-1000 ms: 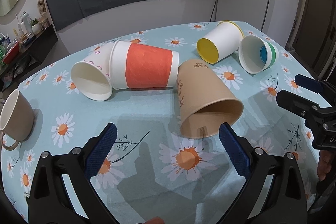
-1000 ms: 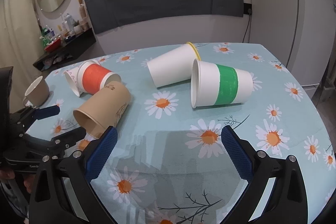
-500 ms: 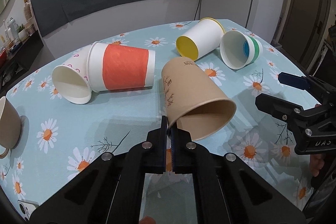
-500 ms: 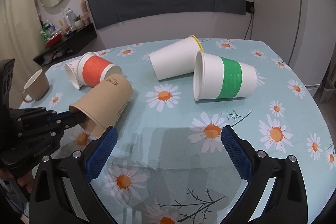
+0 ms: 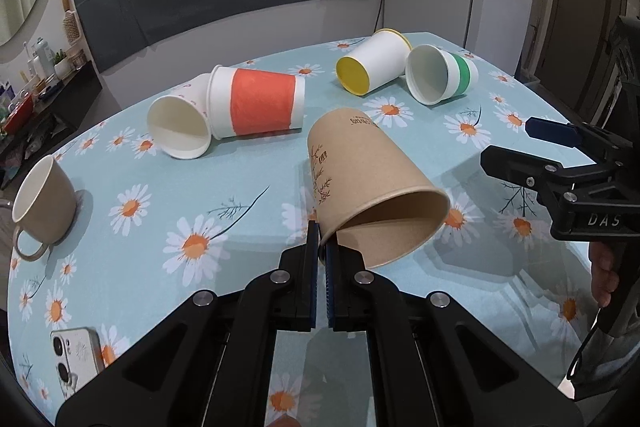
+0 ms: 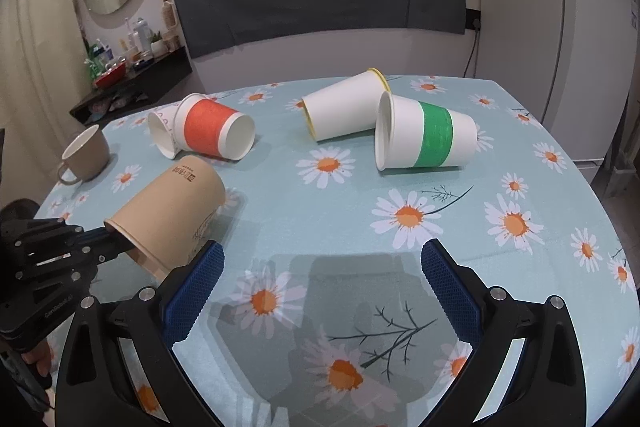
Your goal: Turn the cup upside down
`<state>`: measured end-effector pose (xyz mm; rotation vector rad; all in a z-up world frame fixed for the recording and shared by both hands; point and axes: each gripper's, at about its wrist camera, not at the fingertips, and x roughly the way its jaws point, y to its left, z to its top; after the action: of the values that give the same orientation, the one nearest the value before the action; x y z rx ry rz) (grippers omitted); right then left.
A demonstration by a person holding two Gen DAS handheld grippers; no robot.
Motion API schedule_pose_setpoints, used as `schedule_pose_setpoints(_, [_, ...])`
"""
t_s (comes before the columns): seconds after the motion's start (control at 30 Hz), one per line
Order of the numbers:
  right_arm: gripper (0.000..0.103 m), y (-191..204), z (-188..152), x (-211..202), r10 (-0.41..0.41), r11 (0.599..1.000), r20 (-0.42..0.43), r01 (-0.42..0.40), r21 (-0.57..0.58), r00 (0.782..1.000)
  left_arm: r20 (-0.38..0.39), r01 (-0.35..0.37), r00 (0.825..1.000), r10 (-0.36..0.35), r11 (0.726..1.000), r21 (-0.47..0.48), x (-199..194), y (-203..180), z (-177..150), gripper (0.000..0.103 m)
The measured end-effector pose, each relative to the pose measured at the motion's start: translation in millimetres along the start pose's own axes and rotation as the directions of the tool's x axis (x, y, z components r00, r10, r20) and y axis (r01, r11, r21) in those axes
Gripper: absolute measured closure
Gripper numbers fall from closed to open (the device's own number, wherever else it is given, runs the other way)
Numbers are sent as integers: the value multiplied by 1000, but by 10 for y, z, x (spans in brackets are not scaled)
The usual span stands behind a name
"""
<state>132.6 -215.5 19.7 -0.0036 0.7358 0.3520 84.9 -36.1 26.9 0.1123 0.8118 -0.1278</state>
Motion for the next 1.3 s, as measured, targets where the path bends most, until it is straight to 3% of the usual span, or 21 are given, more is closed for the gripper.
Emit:
schedule_pose_setpoints(0.33, [8,305,-406,-391,69,996,12,-68,-50,998,25,-60,998,61,998,-11,-435,-45,-498,99])
schedule_pose_setpoints(0.77, [8,413,-651,-492,51,996,-30,-53,-76,998,7,-70,998,70,997,-13,-599,-103,-849,99])
schedule_pose_setpoints(0.83, [8,427,-667,-474,51,995,-38,-54,-79,998,5,-67,998,67,998,-14,-595,-99,-867,96])
schedule_pose_setpoints(0.87, [8,435,-676,-466,51,995,-40,-54,-81,998,3,-70,998,70,997,-11,-595,-98,-873,85])
schedule_pose_setpoints(0.9, [8,441,-678,-460,49,995,-43,-53,-85,998,3,-67,998,67,998,-10,-598,-96,-880,64])
schedule_pose_setpoints(0.97, [8,454,-682,-454,47,995,-47,-51,-91,998,0,-56,998,56,998,-11,-612,-92,-898,35])
schedule_pose_setpoints(1.03, [8,455,-682,-456,56,994,-51,-60,-92,997,13,-50,999,51,999,-9,-641,-93,-920,28])
schedule_pose_setpoints(1.1, [8,451,-679,-463,63,994,-50,-68,-86,997,11,-66,998,66,998,6,-658,-97,-948,12])
schedule_pose_setpoints(1.3, [8,467,-665,-425,47,995,-57,-52,-86,997,13,-100,995,100,995,2,-735,19,-1071,6])
